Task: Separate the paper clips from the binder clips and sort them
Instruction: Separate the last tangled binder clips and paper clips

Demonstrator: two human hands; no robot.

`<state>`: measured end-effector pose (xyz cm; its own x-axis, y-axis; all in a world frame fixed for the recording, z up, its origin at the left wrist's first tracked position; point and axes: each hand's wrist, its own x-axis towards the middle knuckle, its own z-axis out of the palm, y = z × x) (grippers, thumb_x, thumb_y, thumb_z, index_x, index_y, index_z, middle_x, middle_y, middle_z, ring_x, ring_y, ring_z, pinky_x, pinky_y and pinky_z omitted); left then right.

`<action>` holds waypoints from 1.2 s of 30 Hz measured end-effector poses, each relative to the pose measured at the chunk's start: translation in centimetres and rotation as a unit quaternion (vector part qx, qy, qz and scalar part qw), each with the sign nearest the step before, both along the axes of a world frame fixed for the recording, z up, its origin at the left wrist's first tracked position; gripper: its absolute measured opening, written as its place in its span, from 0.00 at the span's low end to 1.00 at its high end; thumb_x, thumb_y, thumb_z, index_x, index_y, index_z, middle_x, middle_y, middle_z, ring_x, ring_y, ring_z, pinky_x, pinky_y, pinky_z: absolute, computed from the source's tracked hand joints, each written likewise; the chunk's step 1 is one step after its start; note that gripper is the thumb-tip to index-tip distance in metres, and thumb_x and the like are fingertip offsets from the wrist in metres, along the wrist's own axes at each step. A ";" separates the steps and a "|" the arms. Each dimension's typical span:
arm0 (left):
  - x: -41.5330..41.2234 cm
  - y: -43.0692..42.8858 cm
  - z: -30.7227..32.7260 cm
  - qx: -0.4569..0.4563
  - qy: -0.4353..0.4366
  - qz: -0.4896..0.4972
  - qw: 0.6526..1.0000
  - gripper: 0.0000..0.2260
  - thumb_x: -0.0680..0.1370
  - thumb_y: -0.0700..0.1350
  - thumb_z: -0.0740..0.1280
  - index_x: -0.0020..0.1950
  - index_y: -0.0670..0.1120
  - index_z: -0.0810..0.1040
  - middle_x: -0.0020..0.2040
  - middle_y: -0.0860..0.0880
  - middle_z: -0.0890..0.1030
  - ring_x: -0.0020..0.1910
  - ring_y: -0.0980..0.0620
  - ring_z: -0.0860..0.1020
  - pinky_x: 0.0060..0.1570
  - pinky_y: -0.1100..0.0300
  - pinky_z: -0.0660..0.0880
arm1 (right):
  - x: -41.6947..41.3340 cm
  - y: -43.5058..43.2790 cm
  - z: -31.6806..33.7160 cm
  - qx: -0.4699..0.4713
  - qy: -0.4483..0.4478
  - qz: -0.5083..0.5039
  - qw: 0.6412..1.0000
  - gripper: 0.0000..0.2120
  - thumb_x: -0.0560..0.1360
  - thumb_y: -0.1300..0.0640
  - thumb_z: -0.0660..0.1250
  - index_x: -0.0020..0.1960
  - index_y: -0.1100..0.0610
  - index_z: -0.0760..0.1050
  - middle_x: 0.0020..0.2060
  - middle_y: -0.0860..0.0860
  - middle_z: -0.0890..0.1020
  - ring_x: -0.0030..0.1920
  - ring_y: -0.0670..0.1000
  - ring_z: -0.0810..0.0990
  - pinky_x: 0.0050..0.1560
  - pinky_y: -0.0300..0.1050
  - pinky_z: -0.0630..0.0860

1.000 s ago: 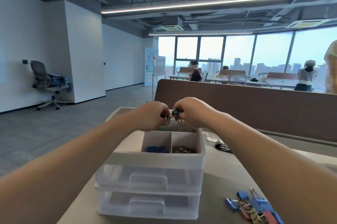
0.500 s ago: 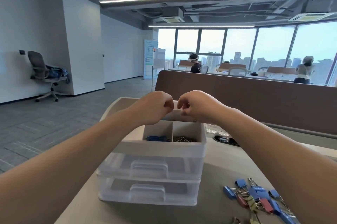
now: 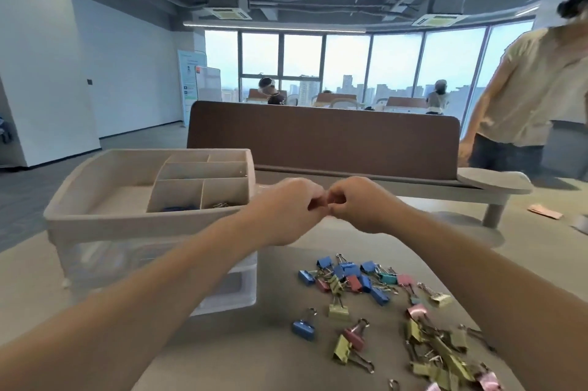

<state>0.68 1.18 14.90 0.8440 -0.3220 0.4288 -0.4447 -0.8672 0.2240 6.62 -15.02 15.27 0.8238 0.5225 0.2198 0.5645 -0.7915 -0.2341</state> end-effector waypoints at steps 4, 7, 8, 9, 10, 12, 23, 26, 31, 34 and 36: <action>1.7 -3.8 -2.8 0.022 0.049 -0.016 0.998 0.09 0.81 0.49 0.61 0.47 0.49 0.79 0.43 0.52 0.80 0.42 0.52 0.78 0.42 0.57 0.76 | 0.6 -4.3 -2.8 -0.022 0.016 -0.036 0.999 0.05 0.79 0.51 0.65 0.46 0.50 0.77 0.37 0.43 0.75 0.38 0.43 0.73 0.39 0.36 0.67; 3.4 -6.0 -4.7 0.034 0.087 -0.015 0.995 0.08 0.81 0.49 0.61 0.51 0.50 0.79 0.46 0.53 0.80 0.43 0.54 0.78 0.46 0.57 0.77 | 1.5 -6.9 -4.6 -0.038 0.028 -0.057 0.997 0.05 0.79 0.52 0.65 0.49 0.51 0.79 0.41 0.43 0.76 0.41 0.43 0.74 0.45 0.37 0.71; 4.1 -6.6 -5.3 0.035 0.100 -0.013 0.994 0.08 0.81 0.49 0.61 0.52 0.50 0.79 0.47 0.53 0.80 0.44 0.54 0.78 0.47 0.57 0.77 | 1.8 -7.7 -5.2 -0.042 0.035 -0.063 0.997 0.06 0.79 0.53 0.65 0.51 0.52 0.80 0.42 0.43 0.76 0.42 0.43 0.75 0.46 0.38 0.71; 4.8 -7.2 -6.0 0.038 0.113 -0.011 0.993 0.08 0.81 0.49 0.61 0.52 0.51 0.79 0.49 0.53 0.80 0.45 0.55 0.78 0.48 0.57 0.77 | 2.1 -8.5 -5.8 -0.046 0.042 -0.070 0.996 0.06 0.80 0.54 0.65 0.52 0.52 0.80 0.44 0.44 0.77 0.44 0.43 0.75 0.47 0.38 0.71; 5.3 -7.8 -6.6 0.046 0.122 -0.009 0.991 0.08 0.80 0.49 0.61 0.53 0.51 0.79 0.50 0.53 0.80 0.46 0.54 0.77 0.48 0.57 0.76 | 2.4 -9.2 -6.4 -0.053 0.050 -0.077 0.994 0.06 0.80 0.54 0.65 0.54 0.53 0.80 0.46 0.45 0.78 0.45 0.45 0.76 0.48 0.38 0.71; 6.5 -8.9 -7.9 0.066 0.135 -0.009 0.989 0.08 0.80 0.48 0.62 0.55 0.50 0.79 0.52 0.52 0.80 0.48 0.53 0.76 0.50 0.57 0.76 | 3.0 -10.5 -7.6 -0.067 0.065 -0.092 0.991 0.07 0.80 0.56 0.65 0.55 0.53 0.79 0.48 0.47 0.79 0.47 0.46 0.76 0.49 0.38 0.71; 11.5 -13.9 -12.5 0.133 0.157 -0.034 0.978 0.15 0.79 0.46 0.65 0.65 0.48 0.77 0.60 0.48 0.76 0.58 0.47 0.75 0.54 0.55 0.73 | 4.9 -15.0 -11.5 -0.094 0.092 -0.122 0.984 0.13 0.79 0.56 0.66 0.64 0.51 0.77 0.61 0.47 0.77 0.59 0.48 0.75 0.60 0.42 0.72; 12.0 -14.5 -13.3 0.154 0.155 -0.032 0.975 0.14 0.78 0.45 0.66 0.63 0.47 0.78 0.56 0.46 0.77 0.54 0.46 0.76 0.49 0.54 0.74 | 4.9 -15.1 -12.0 -0.103 0.100 -0.110 0.984 0.18 0.79 0.60 0.64 0.68 0.50 0.75 0.65 0.47 0.75 0.64 0.50 0.73 0.64 0.45 0.70; 12.2 -15.2 -14.4 0.155 0.153 -0.029 0.976 0.11 0.78 0.43 0.66 0.60 0.43 0.78 0.53 0.43 0.78 0.51 0.45 0.77 0.48 0.54 0.74 | 5.1 -15.3 -13.0 -0.093 0.100 -0.109 0.985 0.13 0.78 0.59 0.64 0.60 0.50 0.81 0.56 0.48 0.80 0.56 0.52 0.77 0.56 0.46 0.76; 12.3 -15.2 -14.6 0.135 0.149 -0.032 0.979 0.13 0.79 0.44 0.65 0.62 0.43 0.76 0.56 0.43 0.78 0.53 0.45 0.76 0.50 0.54 0.73 | 4.8 -15.7 -12.8 -0.078 0.102 -0.116 0.985 0.09 0.76 0.56 0.67 0.55 0.53 0.82 0.53 0.50 0.81 0.54 0.52 0.79 0.56 0.51 0.77; 12.2 -15.0 -14.4 0.113 0.149 -0.034 0.982 0.13 0.80 0.45 0.64 0.63 0.44 0.76 0.58 0.43 0.78 0.55 0.45 0.76 0.51 0.54 0.73 | 4.6 -15.9 -12.6 -0.076 0.113 -0.113 0.984 0.08 0.75 0.55 0.68 0.54 0.53 0.82 0.53 0.50 0.82 0.53 0.52 0.79 0.57 0.52 0.77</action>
